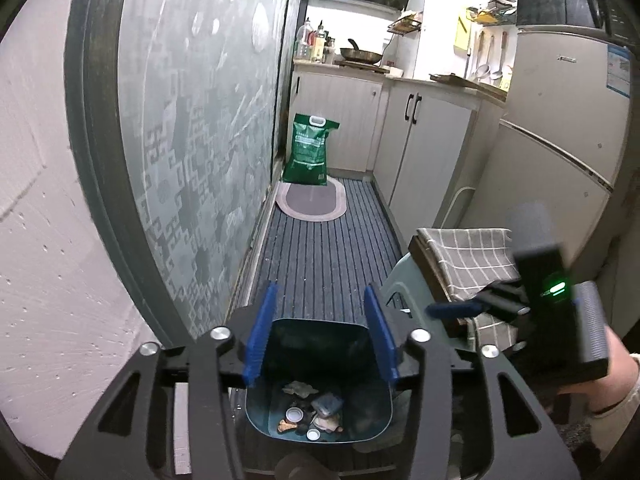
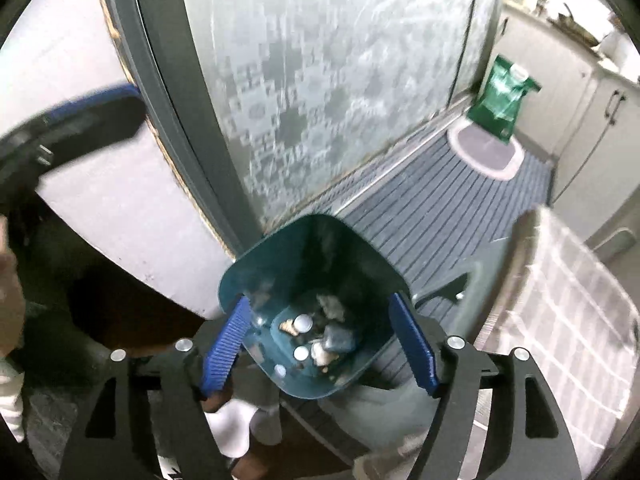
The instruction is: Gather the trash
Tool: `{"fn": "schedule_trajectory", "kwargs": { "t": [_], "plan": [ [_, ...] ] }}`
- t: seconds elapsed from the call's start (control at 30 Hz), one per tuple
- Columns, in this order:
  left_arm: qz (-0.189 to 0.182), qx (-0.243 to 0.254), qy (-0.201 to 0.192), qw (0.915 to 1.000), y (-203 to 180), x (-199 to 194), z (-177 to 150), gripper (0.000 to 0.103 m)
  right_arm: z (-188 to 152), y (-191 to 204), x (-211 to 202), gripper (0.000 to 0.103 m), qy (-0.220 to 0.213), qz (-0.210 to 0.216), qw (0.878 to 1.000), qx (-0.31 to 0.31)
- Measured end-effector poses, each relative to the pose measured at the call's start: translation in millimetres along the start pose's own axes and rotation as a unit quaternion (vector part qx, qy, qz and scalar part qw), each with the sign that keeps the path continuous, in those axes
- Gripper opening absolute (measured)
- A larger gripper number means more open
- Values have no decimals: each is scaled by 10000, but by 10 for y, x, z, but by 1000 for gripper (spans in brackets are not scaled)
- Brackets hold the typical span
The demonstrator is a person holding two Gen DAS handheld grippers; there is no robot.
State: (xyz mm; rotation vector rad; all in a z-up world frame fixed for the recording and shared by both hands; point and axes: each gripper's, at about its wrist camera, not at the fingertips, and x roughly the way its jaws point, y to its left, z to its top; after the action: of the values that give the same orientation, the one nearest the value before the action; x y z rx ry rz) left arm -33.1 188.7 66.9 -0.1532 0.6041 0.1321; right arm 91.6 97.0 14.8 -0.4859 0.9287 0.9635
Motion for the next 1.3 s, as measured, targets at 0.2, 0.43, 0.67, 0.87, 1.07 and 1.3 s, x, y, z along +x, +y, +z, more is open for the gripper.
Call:
{"fn": "schedule_trajectory", "kwargs": {
  "t": [0.2, 0.43, 0.67, 0.87, 1.07, 1.3],
  "plan": [
    [71, 176, -102, 9998, -163, -47, 37, 64, -128, -169, -509, 91, -520, -321, 9980, 173],
    [53, 219, -220, 9995, -348, -156, -6, 75, -360, -434, -1016, 95, -994, -641, 9916, 532],
    [99, 263, -336, 9990, -550, -267, -91, 88, -660, -641, -1417, 99, -1396, -872, 9827, 853],
    [132, 434, -561, 9974, -779, -394, -203, 100, -940, -716, -1631, 100, -1431, -1140, 9777, 1029],
    [170, 573, -421, 9973, -953, -436, -316, 100, -1269, -749, -1798, 100, -1597, -1398, 9689, 1268],
    [312, 440, -311, 9981, -1038, -471, -419, 100, -1491, -719, -1859, 100, -1589, -1499, 9667, 1337]
  ]
}}
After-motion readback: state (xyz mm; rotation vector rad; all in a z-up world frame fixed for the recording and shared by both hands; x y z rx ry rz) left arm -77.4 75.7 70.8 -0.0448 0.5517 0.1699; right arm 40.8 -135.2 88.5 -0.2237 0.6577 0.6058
